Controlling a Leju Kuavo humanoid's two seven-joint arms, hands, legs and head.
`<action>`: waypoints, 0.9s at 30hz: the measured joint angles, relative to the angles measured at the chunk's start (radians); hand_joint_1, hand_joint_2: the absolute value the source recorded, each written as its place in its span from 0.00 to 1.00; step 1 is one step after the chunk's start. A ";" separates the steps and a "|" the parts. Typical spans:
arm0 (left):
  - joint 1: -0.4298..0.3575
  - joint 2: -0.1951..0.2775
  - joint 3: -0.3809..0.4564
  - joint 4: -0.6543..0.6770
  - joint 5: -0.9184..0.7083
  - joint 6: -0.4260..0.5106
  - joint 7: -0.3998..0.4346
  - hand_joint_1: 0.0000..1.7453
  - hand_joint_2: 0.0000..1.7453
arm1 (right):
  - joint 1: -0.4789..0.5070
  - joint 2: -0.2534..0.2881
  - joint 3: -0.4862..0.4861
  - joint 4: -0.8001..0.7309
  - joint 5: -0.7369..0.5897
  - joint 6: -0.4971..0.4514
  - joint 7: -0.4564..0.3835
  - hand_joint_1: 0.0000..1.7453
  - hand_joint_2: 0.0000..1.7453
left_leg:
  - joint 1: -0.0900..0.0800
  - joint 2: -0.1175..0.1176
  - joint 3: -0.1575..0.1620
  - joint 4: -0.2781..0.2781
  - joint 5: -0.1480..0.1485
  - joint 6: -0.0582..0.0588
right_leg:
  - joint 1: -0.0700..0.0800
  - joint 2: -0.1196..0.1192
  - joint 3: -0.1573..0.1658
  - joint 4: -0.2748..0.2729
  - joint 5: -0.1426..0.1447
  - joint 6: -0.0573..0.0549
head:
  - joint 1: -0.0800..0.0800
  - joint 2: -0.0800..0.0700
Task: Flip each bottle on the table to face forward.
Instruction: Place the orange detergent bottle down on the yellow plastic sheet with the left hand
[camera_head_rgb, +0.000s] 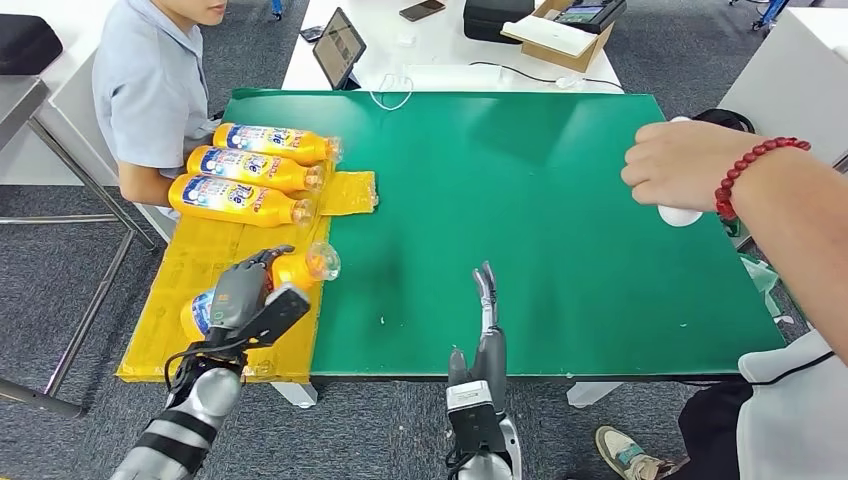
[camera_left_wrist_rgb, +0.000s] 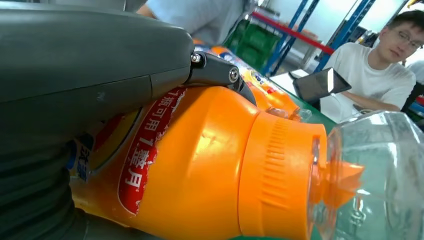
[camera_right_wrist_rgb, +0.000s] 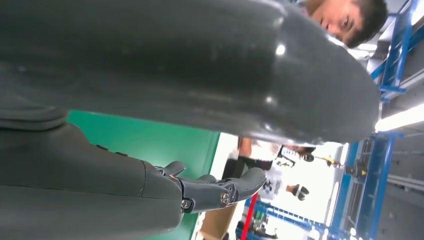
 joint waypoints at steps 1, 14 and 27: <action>-0.025 -0.007 -0.001 0.052 -0.016 0.023 -0.001 1.00 1.00 | -0.002 0.001 0.007 0.003 -0.005 0.000 0.000 0.00 0.00 | 0.000 0.000 0.000 0.000 0.000 0.000 | 0.000 0.000 0.000 0.000 0.000 0.000 | 0.000 0.000; -0.256 -0.053 -0.048 0.523 -0.208 -0.060 0.021 0.10 1.00 | -0.009 0.002 0.054 0.039 -0.069 -0.007 0.000 0.00 0.00 | 0.000 0.000 0.003 0.000 0.000 0.000 | 0.000 0.001 0.002 0.001 0.000 0.000 | 0.000 0.000; -0.239 -0.072 -0.013 0.541 0.022 -0.315 -0.167 0.00 1.00 | -0.011 0.003 0.054 0.071 -0.071 0.011 0.000 0.00 0.00 | -0.001 -0.006 0.011 -0.001 0.000 0.000 | -0.001 -0.005 0.014 0.001 -0.002 -0.001 | 0.000 0.000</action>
